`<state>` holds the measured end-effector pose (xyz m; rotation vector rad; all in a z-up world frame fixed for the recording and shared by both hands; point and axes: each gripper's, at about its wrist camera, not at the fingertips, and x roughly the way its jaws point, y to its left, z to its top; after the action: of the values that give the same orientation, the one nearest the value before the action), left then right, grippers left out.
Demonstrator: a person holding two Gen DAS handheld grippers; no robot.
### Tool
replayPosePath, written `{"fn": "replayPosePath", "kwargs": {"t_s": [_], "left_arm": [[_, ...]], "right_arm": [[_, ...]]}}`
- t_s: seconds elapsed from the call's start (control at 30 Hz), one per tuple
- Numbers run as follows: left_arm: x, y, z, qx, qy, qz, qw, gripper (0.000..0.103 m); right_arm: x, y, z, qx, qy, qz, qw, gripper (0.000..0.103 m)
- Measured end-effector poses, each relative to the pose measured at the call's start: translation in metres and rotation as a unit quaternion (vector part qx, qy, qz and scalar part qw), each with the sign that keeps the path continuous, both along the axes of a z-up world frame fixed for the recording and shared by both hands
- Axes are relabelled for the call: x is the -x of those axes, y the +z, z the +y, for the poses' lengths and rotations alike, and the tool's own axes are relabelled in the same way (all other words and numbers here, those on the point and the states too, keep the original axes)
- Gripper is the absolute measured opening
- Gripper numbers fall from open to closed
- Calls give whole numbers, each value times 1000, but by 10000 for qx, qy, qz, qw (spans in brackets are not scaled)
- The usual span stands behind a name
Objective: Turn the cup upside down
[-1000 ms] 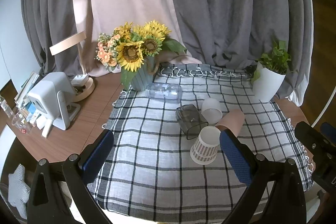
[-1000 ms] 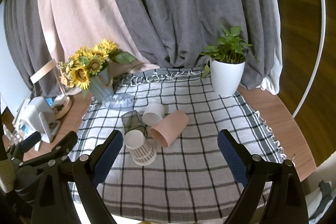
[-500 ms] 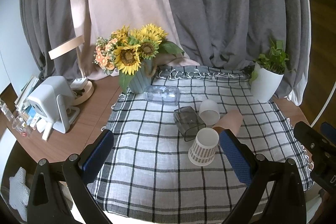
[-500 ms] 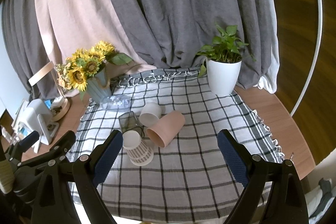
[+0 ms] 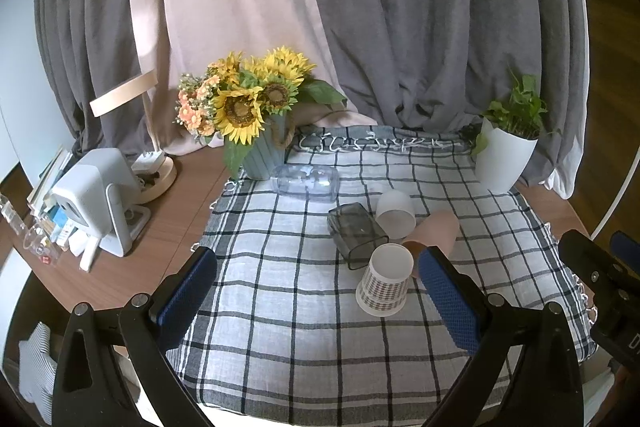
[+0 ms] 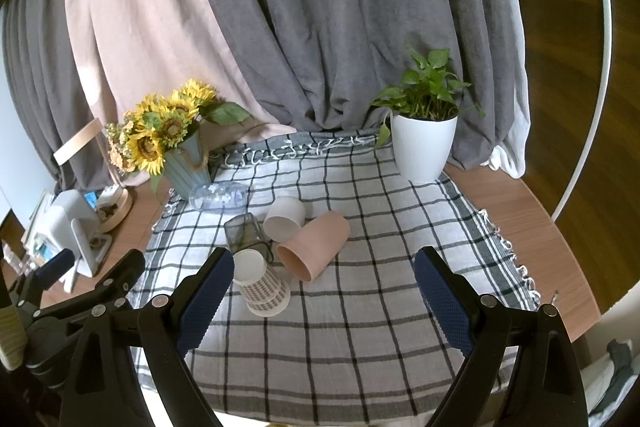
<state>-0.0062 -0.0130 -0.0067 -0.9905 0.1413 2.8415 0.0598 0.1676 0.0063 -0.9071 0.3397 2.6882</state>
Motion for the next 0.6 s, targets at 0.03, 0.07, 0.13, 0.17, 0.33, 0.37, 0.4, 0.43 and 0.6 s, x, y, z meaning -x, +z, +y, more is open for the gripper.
{"fn": "replayPosePath", "kwargs": {"t_s": [0.03, 0.07, 0.13, 0.17, 0.33, 0.37, 0.4, 0.43, 0.6], "left_arm": [[0, 0, 0, 2, 5, 3, 10000, 103], [0, 0, 0, 5, 4, 4, 10000, 103], [0, 0, 0, 1, -3, 5, 10000, 103], [0, 0, 1, 2, -4, 9, 10000, 103], [0, 0, 2, 8, -12, 13, 10000, 103], [0, 0, 2, 8, -12, 12, 10000, 103], [0, 0, 2, 7, -14, 14, 10000, 103], [-1, 0, 2, 4, -21, 19, 10000, 103], [0, 1, 5, 13, -46, 41, 10000, 103]], "right_arm": [[0, 0, 0, -3, -7, 2, 10000, 92], [0, 0, 0, -7, -8, 3, 10000, 92], [-1, 1, 0, -8, -19, 14, 10000, 92], [-1, 1, 0, -6, -23, 12, 10000, 92], [-1, 1, 0, -11, -29, 10, 10000, 92], [-1, 1, 0, -12, -30, 11, 10000, 92], [-1, 1, 0, -11, -26, 8, 10000, 92], [-1, 1, 0, -7, -27, 4, 10000, 92], [-1, 1, 0, -9, -29, 2, 10000, 92]]}}
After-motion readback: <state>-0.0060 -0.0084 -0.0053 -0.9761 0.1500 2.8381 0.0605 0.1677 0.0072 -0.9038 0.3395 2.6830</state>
